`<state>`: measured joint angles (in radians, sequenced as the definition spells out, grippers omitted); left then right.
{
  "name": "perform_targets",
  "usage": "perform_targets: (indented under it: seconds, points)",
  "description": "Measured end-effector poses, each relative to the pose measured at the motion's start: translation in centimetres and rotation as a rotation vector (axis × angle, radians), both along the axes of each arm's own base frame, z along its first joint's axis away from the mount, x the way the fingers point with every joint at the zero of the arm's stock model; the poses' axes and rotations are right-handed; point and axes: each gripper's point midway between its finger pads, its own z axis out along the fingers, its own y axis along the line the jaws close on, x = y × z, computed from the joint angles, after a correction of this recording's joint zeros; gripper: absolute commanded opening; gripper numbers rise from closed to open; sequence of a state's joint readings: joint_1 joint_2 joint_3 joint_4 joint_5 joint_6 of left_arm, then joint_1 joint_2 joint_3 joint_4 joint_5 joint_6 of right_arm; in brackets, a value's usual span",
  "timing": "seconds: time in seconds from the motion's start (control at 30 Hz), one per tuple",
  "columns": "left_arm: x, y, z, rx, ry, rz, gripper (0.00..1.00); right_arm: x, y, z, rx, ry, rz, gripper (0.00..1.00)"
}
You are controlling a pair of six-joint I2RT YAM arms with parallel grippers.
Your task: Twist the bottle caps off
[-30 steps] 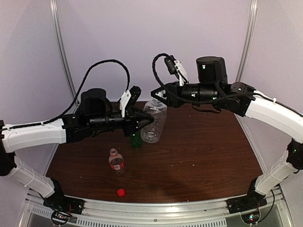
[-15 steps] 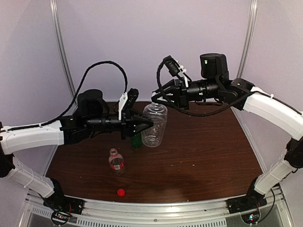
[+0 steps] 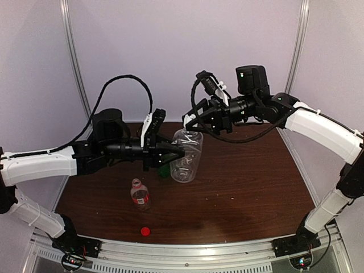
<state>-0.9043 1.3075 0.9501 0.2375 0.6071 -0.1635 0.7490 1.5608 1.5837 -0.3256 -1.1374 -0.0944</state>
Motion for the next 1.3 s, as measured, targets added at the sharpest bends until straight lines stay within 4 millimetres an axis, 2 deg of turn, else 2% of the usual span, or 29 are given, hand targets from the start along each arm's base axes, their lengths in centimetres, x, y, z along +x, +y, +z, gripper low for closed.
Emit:
perform_targets:
  seconds: [0.3,0.5,0.87,1.07,1.17,1.3]
  points:
    - [0.6,0.0,0.0,0.0,-0.004,0.032,0.04,1.1,-0.4,-0.3,-0.03,0.053,-0.123,0.7]
    - [1.9,0.1,-0.1,0.011,-0.006,0.104,0.04,1.7,-1.4,1.5,-0.012,0.075,-0.248,0.8]
    - [4.6,0.2,-0.9,0.059,0.003,0.242,0.04,4.7,-0.7,2.6,-0.031,0.151,-0.629,0.81]
    - [5.4,0.4,-1.4,0.079,0.008,0.287,0.03,5.9,0.0,0.7,-0.083,0.172,-0.742,0.75]
    - [5.6,0.5,-1.5,0.085,0.009,0.298,0.03,6.5,0.2,-0.6,-0.115,0.183,-0.778,0.65]
    - [5.7,0.6,-1.3,0.082,0.005,0.308,0.03,6.9,0.2,-1.3,-0.134,0.189,-0.796,0.46]
